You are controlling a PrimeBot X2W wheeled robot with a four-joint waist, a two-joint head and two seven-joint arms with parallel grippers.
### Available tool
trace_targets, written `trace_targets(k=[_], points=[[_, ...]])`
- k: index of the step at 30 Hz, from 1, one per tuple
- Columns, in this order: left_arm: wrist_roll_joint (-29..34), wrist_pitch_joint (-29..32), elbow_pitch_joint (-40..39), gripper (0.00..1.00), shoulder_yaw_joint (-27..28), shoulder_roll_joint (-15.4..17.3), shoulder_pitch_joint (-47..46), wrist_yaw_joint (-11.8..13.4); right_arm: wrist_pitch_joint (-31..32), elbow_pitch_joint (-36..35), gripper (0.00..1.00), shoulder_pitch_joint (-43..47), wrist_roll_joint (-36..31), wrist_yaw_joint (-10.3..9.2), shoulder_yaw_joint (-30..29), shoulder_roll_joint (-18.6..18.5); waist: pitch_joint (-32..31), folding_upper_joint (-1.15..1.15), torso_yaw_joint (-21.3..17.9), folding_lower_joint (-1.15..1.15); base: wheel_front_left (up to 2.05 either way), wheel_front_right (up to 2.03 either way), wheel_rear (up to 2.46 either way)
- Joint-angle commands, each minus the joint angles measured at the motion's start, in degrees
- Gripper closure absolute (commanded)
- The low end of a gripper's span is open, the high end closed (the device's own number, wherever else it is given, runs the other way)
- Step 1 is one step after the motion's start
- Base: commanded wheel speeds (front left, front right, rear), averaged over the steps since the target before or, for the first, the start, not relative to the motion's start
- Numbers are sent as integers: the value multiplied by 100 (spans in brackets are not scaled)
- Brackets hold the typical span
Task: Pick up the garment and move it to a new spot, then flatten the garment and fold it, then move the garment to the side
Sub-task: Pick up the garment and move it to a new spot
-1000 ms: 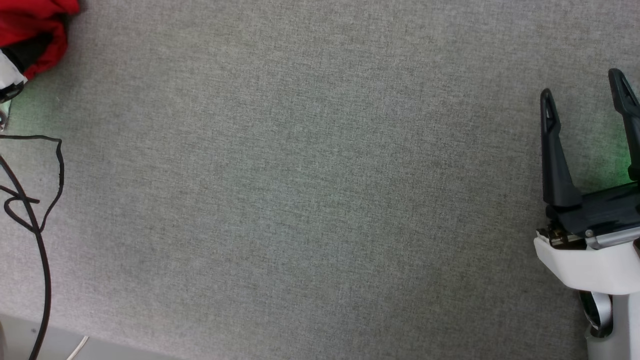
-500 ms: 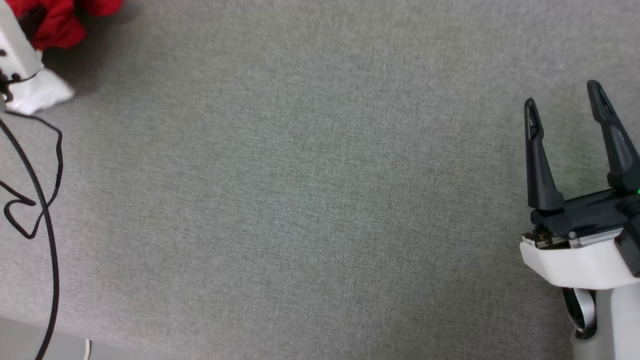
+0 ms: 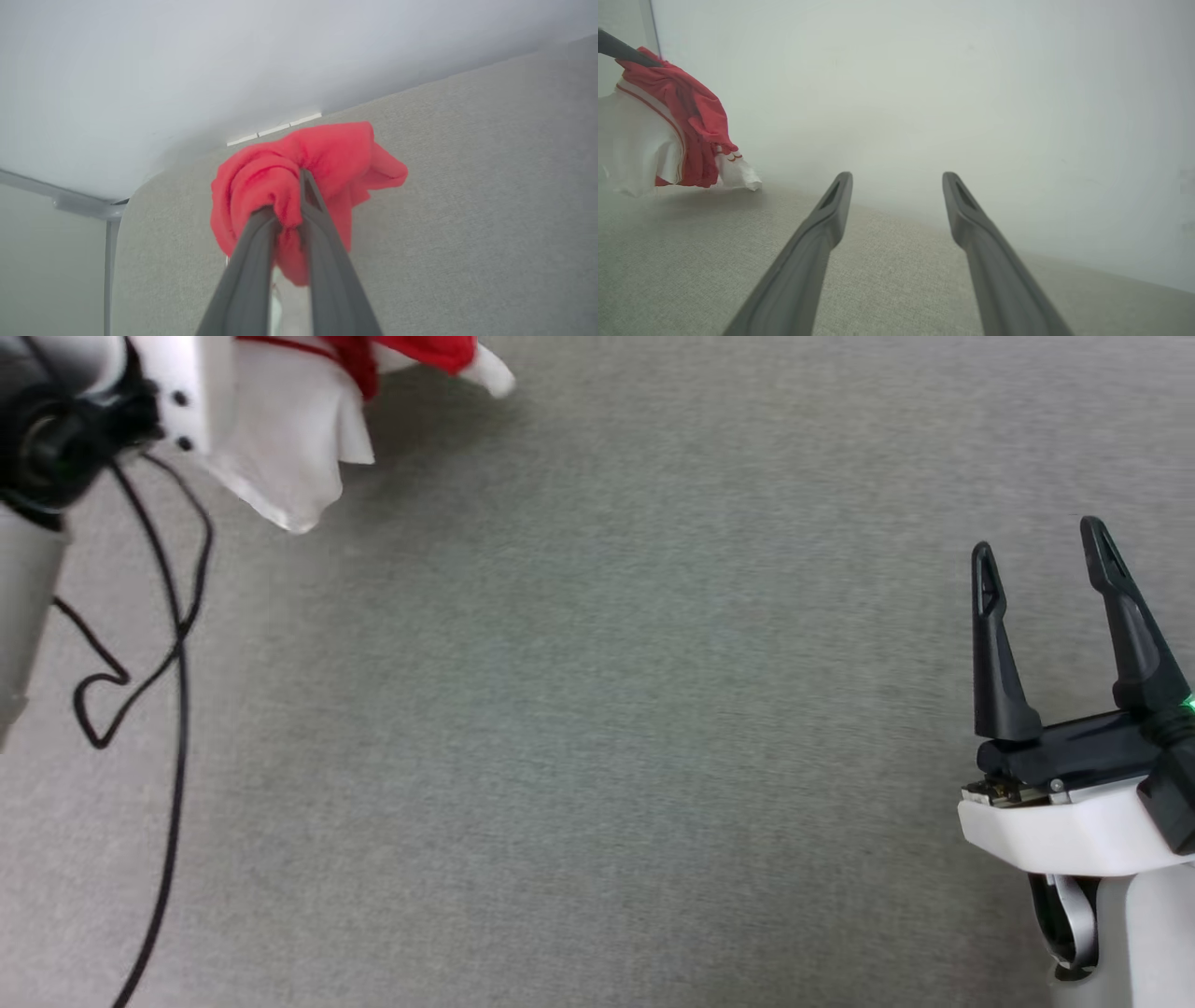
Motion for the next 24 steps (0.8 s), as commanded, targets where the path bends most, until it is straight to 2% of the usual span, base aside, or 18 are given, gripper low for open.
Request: trace_targets(k=[1,9,15,20,24], points=[[3,28,-147,100,-137,-76,-100,16,-12,12,0,53,33,-6,-26,36,-187,0,-281,0,0,0,0],[-70,38,-863,100,-1064,-471,-420,16,-12,61,0,130,386,-6,-206,48,-343,0,-931,0,0,0,0],[-170,-202,-1167,100,-1773,-727,-172,16,-12,91,0,235,521,-6,-300,48,-455,0,-1162,0,0,0,0],[-327,-477,-1416,100,-2391,-645,428,16,-12,138,0,328,578,-6,-323,47,-604,0,-1211,0,0,0,0],[-349,-711,-1521,100,-2692,-376,1064,17,-12,170,0,437,608,-6,-346,47,-768,0,-1146,0,0,0,0]])
